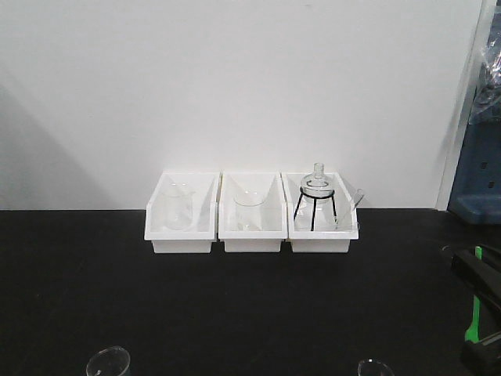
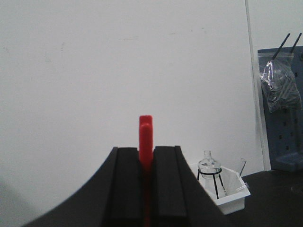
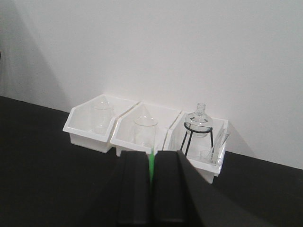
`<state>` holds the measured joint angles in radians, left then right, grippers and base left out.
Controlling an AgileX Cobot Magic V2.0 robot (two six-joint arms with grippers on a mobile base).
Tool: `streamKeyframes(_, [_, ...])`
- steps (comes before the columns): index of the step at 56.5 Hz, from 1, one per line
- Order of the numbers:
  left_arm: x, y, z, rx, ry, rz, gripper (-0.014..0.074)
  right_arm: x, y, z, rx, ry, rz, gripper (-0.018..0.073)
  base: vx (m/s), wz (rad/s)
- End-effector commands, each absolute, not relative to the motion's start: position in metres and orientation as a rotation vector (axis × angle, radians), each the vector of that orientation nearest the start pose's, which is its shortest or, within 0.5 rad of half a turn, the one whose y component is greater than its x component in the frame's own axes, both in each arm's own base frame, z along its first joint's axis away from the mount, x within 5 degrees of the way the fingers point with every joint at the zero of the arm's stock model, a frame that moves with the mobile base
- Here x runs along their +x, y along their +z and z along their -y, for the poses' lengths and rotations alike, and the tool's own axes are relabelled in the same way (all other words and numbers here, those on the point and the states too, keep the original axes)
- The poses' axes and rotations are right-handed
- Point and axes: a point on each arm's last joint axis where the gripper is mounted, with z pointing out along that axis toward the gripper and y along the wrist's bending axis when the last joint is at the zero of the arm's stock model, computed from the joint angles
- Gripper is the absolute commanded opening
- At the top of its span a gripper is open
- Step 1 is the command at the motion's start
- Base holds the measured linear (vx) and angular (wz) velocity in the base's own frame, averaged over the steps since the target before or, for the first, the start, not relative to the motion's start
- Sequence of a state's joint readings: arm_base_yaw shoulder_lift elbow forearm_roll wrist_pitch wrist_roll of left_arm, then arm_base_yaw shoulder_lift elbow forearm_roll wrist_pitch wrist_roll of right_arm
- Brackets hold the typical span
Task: Sort red and green spoons into left cabinet
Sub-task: 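Back the base away from the bench holding both spoons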
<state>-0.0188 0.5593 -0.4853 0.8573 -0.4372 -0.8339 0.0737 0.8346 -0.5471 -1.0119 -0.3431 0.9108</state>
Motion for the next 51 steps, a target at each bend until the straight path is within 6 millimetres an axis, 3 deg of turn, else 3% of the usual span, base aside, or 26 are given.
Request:
streamKeyframes(1, [0.1093,0.3701,0.0331,0.271,-0.292,-1.186,0.0031,0.1716,0.3426,-0.0407,-0.347,0.256,-1.485,-0.0006,0.0,0.0])
streamKeyframes(51, [0.1093,0.3701,0.0331,0.271,-0.291,-1.186,0.0031,0.1716,0.3426,-0.0407,-0.348,0.255,-1.485,-0.0006,0.0,0.0])
